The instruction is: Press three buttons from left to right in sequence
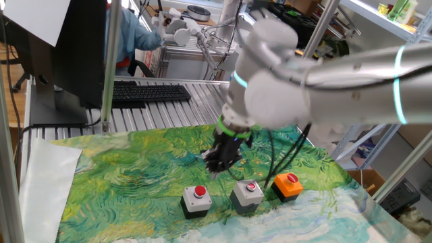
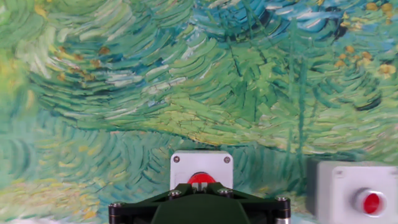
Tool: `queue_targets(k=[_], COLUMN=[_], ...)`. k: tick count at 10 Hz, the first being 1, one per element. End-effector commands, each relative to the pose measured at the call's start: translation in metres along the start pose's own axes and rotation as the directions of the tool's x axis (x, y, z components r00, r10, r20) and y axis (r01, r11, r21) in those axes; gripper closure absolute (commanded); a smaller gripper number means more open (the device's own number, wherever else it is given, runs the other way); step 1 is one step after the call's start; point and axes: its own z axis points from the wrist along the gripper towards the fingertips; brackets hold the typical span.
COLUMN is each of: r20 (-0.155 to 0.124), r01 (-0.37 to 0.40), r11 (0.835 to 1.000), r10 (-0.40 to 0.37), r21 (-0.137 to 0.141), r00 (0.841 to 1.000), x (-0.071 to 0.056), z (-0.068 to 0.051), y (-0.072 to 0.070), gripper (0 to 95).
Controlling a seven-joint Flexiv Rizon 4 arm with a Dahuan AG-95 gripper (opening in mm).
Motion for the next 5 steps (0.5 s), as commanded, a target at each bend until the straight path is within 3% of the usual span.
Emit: queue_targets(k=[1,5], r20=[-0.014,-0.017], r01=[-0.026,-0.097], r11=[1.0,0.995], r10=[0.026,0.097], r21=[0.002,0.006], r00=[1.0,0.995], x=[0.0009,0.003], z=[-0.0074,-0.009], y=[0.006,0.0086], gripper=[95.0,95.0])
